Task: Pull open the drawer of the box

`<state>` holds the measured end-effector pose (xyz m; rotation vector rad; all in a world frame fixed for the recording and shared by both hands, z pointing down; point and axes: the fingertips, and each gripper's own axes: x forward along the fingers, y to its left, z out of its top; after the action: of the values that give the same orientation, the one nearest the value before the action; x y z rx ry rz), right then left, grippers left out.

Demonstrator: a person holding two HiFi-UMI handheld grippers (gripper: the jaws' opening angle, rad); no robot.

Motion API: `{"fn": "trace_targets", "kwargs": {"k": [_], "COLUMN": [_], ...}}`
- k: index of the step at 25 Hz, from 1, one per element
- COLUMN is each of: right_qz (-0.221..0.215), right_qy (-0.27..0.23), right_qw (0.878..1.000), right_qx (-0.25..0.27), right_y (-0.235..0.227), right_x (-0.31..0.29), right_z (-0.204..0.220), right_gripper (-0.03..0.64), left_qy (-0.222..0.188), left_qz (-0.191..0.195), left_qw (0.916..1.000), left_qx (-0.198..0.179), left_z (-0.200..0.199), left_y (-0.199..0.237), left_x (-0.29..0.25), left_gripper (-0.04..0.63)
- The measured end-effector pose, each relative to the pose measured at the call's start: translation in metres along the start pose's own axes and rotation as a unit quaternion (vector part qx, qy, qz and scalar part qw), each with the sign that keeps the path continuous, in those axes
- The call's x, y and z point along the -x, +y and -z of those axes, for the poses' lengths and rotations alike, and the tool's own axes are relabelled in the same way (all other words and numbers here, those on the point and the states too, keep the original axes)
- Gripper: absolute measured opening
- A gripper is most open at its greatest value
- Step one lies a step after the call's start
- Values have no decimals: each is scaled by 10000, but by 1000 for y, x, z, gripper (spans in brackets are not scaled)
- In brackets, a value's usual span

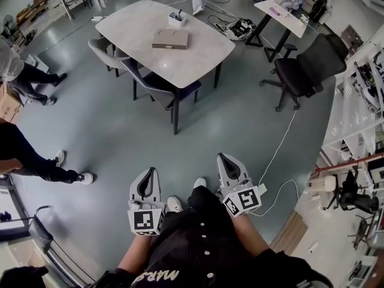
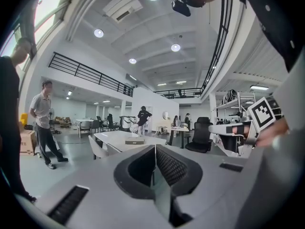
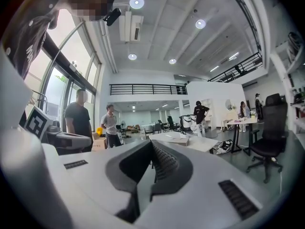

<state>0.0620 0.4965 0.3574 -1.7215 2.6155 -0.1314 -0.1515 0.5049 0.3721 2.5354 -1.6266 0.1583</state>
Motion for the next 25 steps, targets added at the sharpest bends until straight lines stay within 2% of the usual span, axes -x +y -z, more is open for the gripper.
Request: {"fn": "trace_targets", "kwargs": {"k": [10, 16, 25], "right_qz": [-17, -4, -240], "right_qy": [-27, -78, -227], "right_qw": [9997, 9998, 9991], "right_qx": [-224, -206, -268], "right_y": [-32, -78, -150], "right_x": [-59, -126, -219], "right_z": [15, 9, -23], "right_gripper": [-3, -3, -3], "left_qy": [118, 167, 29], "left_qz": [-22, -258, -481], "left_qw": [9999, 9995, 9988], "left_qx": [-24, 28, -39], "left_z": [4, -6, -43], "left_y": [22, 44, 60], "left_x": [-57, -124, -230], "left_gripper": [17, 18, 17]}}
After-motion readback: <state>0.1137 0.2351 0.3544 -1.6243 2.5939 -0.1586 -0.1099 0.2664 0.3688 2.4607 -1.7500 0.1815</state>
